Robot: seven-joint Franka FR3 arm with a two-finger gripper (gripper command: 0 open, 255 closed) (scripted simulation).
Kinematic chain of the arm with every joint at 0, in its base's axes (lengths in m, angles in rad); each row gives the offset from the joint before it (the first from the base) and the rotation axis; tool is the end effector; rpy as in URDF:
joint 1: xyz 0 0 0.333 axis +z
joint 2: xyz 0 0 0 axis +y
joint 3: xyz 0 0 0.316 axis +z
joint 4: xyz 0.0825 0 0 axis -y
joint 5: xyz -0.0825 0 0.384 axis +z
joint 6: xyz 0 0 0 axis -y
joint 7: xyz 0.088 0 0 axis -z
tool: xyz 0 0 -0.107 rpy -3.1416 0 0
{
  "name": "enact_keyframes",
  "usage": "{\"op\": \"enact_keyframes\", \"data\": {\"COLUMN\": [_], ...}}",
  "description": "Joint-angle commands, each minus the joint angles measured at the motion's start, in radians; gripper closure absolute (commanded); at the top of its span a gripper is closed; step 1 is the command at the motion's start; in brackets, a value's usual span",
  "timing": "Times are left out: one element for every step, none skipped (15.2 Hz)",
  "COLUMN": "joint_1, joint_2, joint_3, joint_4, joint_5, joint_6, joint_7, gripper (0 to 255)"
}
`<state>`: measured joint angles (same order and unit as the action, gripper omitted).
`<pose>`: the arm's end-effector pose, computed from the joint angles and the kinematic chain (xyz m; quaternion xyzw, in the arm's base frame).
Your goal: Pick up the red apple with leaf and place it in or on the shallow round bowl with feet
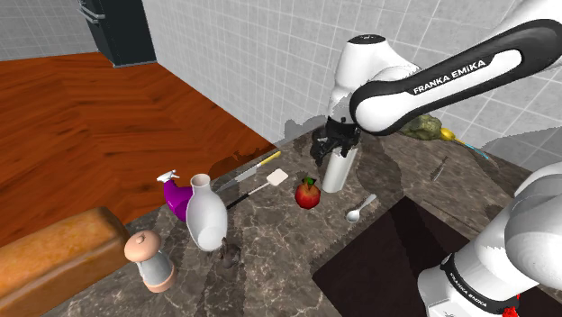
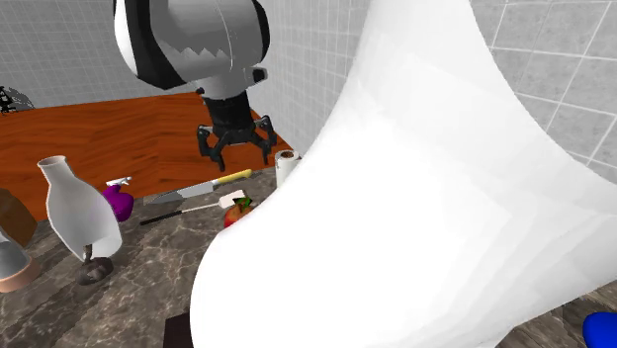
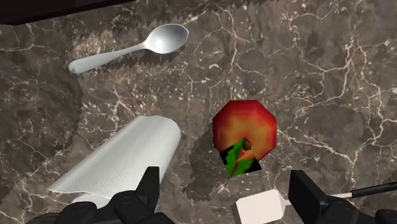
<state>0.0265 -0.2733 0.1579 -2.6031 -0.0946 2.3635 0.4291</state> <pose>0.4146 0.0744 0.3499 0.9942 -0.0914 0.0303 0.0480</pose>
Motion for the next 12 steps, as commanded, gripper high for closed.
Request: {"op": "enact_keyframes", "data": {"joint_1": [-0.003, -0.005, -0.006, -0.007, -0.007, -0.006, -0.007, -0.008, -0.009, -0.010, -0.011, -0.012], "joint_2": [0.086, 0.128, 0.169, 0.212, 0.254, 0.268, 0.281, 0.295, 0.308, 0.322, 0.336, 0.350], "joint_3": [0.020, 0.028, 0.036, 0.042, 0.047, 0.047, 0.046, 0.044, 0.042, 0.040, 0.038, 0.035], "joint_4": [0.011, 0.020, 0.030, 0.042, 0.055, 0.059, 0.058, 0.056, 0.055, 0.054, 0.054, 0.054], "joint_5": [-0.020, -0.033, -0.048, -0.065, -0.085, -0.091, -0.100, -0.109, -0.119, -0.129, -0.139, -0.150], "joint_6": [0.067, 0.095, 0.121, 0.146, 0.169, 0.176, 0.191, 0.205, 0.218, 0.232, 0.246, 0.260], "joint_7": [0.048, 0.071, 0.097, 0.123, 0.151, 0.159, 0.166, 0.172, 0.179, 0.186, 0.193, 0.201], "gripper": [0, 0, 0, 0, 0, 0, 0, 0, 0, 0, 0, 0]}}
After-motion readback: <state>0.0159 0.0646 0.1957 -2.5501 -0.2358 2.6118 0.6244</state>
